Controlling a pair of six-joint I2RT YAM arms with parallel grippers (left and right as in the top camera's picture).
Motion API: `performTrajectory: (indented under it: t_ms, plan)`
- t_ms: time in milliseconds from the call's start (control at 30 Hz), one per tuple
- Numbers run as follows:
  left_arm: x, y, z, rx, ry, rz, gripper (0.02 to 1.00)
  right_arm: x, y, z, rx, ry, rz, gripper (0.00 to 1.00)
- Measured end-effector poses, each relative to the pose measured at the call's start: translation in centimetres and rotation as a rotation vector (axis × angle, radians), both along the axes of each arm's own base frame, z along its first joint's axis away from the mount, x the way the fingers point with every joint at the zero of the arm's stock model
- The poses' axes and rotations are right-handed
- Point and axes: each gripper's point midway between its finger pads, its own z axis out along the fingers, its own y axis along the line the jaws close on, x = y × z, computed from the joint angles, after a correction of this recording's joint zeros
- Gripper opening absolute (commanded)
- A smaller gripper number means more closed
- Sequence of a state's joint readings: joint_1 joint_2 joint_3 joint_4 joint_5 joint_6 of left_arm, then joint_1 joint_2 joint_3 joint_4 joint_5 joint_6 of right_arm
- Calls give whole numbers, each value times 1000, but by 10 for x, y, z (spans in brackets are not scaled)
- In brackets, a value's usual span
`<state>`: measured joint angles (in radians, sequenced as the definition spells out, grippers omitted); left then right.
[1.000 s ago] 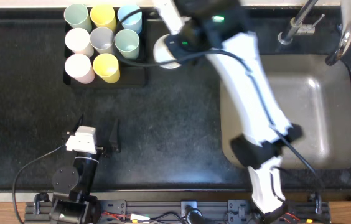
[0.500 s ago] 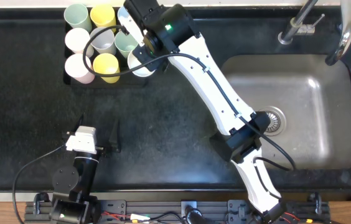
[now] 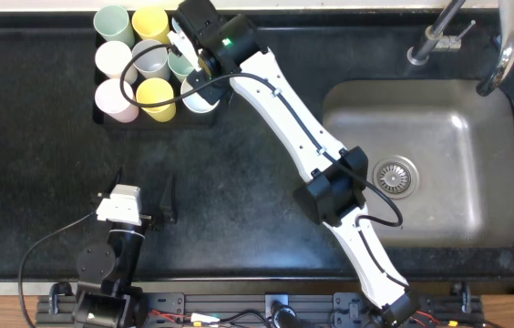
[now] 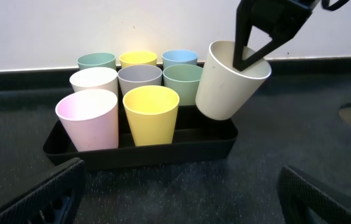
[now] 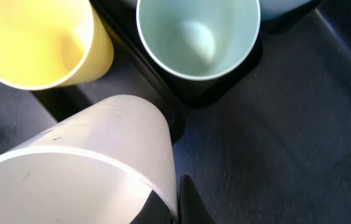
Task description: Store Cups
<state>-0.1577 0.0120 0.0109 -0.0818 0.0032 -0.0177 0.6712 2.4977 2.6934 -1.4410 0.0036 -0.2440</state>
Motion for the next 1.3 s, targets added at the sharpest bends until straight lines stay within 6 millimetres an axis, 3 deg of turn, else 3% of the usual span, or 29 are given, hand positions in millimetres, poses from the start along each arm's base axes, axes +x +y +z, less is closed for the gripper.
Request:
performTrajectory:
  t_ms: [233, 533, 1133, 1167, 1267, 1300]
  plan:
    - [0, 0, 0, 0, 0, 0, 998, 4, 8, -1, 17, -22, 8, 47]
    - [0, 0, 0, 0, 0, 0, 998, -1, 16, -37, -26, 32, 24, 42]
    - [0, 0, 0, 0, 0, 0, 998, 4, 10, -58, -85, 28, 25, 45]
    - [0, 0, 0, 0, 0, 0, 998, 4, 10, -58, -86, 27, 24, 145]
    - [0, 0, 0, 0, 0, 0, 998, 5, 10, -58, -93, 20, 27, 645]
    - [0, 0, 0, 0, 0, 0, 998, 5, 9, -58, -94, 20, 25, 684]
